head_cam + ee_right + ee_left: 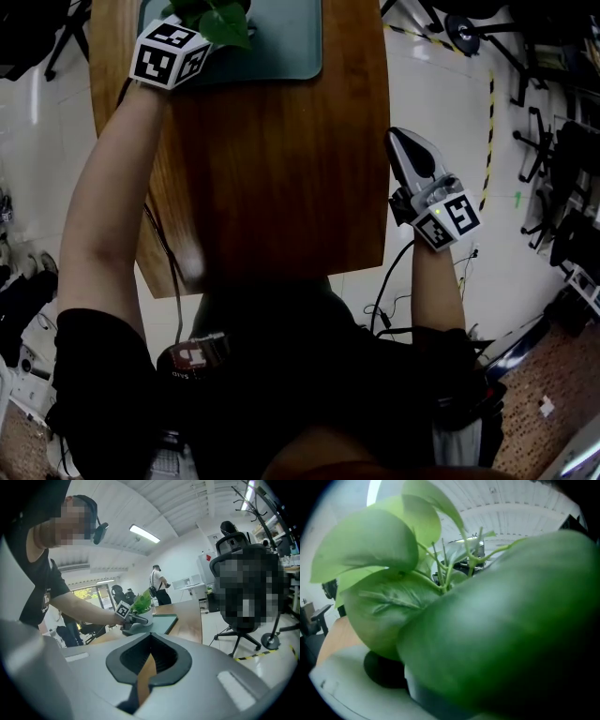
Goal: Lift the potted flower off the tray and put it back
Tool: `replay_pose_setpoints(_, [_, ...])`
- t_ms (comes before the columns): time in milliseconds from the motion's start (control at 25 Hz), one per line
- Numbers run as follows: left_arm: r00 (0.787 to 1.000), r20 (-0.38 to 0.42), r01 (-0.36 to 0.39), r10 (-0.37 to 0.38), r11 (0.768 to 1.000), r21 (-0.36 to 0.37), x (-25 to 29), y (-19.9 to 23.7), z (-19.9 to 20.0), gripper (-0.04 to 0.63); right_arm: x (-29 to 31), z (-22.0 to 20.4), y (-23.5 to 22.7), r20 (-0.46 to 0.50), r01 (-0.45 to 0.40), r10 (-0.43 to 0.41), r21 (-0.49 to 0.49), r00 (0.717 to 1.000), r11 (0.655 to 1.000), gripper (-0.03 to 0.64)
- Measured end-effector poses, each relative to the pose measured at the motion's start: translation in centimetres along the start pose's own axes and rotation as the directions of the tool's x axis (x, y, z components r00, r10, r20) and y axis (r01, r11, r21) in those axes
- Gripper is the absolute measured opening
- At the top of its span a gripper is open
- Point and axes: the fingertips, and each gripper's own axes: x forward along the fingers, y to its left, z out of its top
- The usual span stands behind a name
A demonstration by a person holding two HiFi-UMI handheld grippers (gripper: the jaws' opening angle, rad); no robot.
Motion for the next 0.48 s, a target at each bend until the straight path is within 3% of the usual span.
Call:
replay_pose_setpoints(120, [1.000,-0.005,-0.012,0.012,0.999,-0.046,-1.2,0.2,-0.2,0.536,0.0,0.3,0.5,0.002,0.000,0.000,-0.008,1.000,1.000,0.014])
replay_pose_setpoints(320, [1.000,-0.011,0.004,-0.005,0.998,-0.061,-4.7,-1.2,-1.1,0.537,-0.7,1.5,1.8,0.018,-0.003,0.003,-0.029,1.000,1.000,0.014])
replay_pose_setpoints(480, [0.998,0.070,0.014,-0.003,0.987,-0.163,-10.8,-3.3,-1.4,0.537,-1.8,3.1,4.0,0.033,-0.016,0.017,-0.039,0.999,0.999,0.014])
